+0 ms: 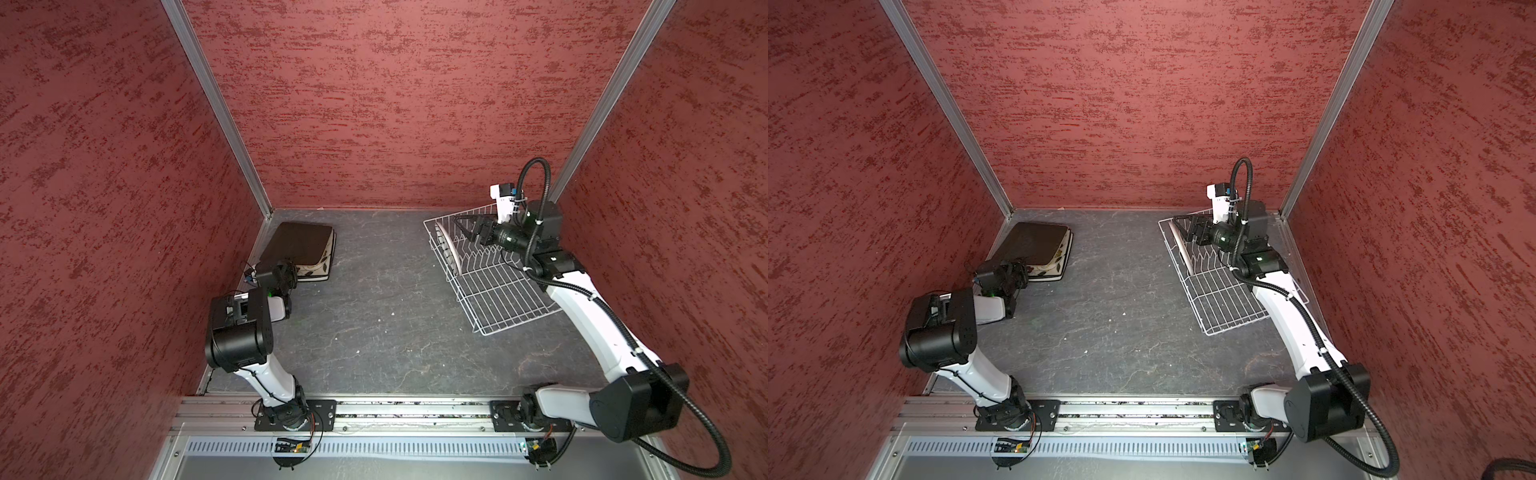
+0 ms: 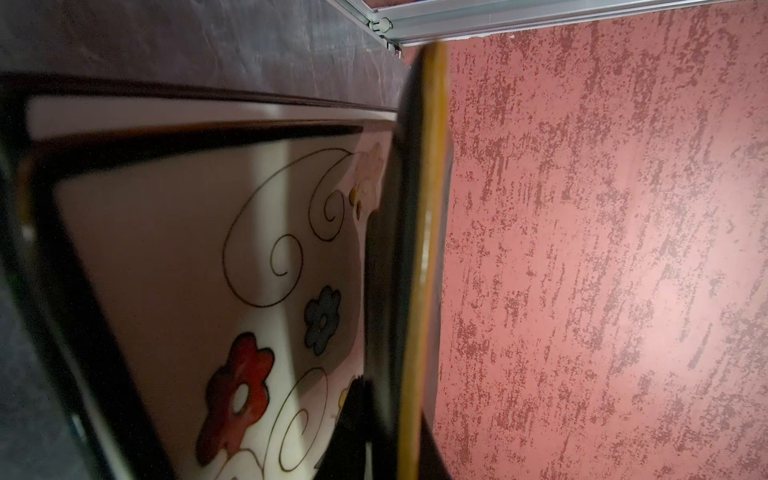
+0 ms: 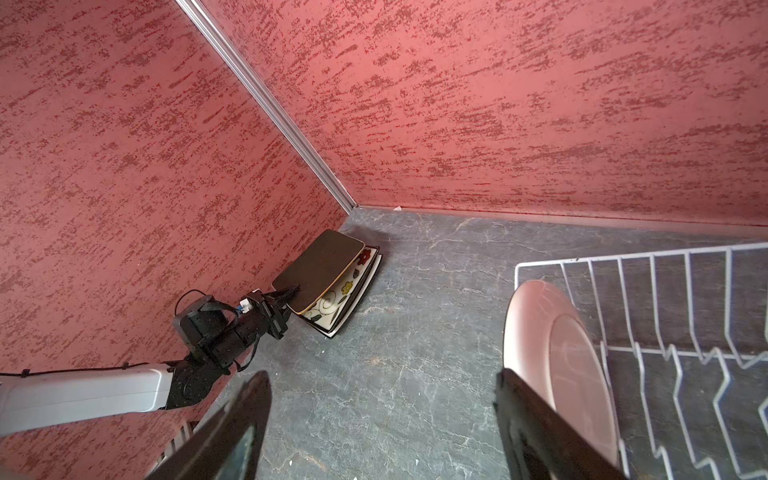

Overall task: Unload the plates from the dish rack
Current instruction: 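Lower the dark plate onto the floral plate stack with the left gripper, then open the left gripper to release the dark plate on the stack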

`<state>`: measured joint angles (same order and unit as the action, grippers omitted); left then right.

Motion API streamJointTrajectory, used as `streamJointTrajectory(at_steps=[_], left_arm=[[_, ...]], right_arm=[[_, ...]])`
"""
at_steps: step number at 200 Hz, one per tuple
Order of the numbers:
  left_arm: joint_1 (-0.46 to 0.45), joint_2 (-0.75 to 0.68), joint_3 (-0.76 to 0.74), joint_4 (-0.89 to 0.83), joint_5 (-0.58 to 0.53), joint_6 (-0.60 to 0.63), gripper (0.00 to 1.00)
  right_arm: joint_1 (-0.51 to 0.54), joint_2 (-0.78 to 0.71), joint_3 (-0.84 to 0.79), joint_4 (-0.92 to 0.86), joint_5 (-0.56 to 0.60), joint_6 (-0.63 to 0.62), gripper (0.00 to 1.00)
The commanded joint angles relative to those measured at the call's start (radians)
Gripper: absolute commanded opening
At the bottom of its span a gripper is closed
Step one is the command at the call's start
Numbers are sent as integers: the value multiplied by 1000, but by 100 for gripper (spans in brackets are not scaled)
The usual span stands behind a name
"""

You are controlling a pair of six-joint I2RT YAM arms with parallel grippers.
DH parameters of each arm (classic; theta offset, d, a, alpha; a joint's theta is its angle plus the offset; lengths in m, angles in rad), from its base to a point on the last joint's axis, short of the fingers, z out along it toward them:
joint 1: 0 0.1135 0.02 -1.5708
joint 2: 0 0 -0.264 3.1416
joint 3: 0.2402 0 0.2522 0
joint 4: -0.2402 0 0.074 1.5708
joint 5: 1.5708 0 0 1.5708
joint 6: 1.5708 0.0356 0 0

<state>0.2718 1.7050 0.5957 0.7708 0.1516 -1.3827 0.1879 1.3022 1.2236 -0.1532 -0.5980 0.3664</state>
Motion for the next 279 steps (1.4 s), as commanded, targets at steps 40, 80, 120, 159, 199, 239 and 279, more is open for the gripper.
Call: streamJointTrajectory(at_steps=[40, 80, 120, 159, 199, 239, 279], left_arm=[[-10, -5, 42, 145, -4, 1, 0], [-16, -21, 38, 114, -36, 7, 0], [-17, -31, 37, 81, -55, 9, 0], [-19, -42, 35, 58, -68, 13, 0], [-24, -69, 37, 3, -88, 24, 0], [-25, -70, 50, -23, -75, 24, 5], [-25, -73, 56, -51, -73, 22, 16]], right_arm=[[-8, -22, -4, 12, 7, -14, 85], [-9, -23, -5, 15, 7, -12, 85], [-9, -28, -16, 19, 9, -11, 85], [-11, -31, -16, 15, 11, -14, 85], [-13, -31, -16, 21, 11, -14, 85], [-15, -33, -16, 22, 6, -14, 85], [-19, -38, -18, 18, 5, -16, 85]])
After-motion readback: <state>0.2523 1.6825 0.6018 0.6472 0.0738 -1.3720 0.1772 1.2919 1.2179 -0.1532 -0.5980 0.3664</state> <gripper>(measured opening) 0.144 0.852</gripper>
